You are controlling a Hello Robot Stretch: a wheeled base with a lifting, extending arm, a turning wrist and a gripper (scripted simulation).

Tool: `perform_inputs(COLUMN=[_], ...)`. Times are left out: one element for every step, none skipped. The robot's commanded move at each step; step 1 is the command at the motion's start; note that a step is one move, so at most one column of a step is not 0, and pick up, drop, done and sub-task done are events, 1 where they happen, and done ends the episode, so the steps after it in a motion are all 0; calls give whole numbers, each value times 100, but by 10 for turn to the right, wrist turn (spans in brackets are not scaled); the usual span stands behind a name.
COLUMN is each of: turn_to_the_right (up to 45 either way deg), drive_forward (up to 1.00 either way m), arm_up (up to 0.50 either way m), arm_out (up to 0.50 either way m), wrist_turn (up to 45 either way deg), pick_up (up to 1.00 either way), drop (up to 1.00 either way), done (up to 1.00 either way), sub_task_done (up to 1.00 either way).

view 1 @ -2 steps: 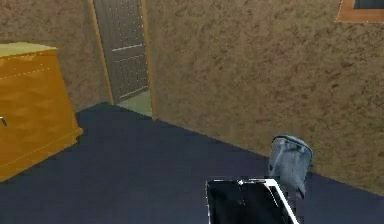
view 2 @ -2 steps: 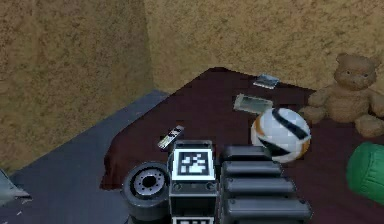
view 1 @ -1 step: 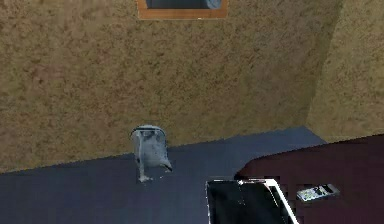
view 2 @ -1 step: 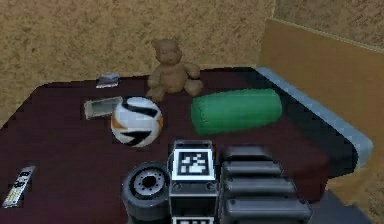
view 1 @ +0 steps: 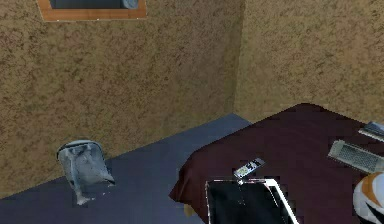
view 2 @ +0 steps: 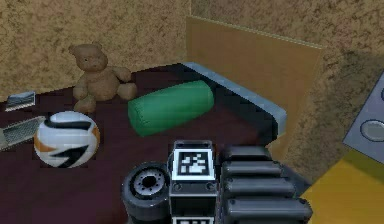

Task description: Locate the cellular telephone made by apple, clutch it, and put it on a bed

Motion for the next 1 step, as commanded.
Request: perform_inputs(turn_to_the_right=[0], drive_forward=[0], arm_up=[0], arm_out=[48], wrist_turn=[0], pick_up=[0], drop=[0], done=[0], sub_task_done=[0])
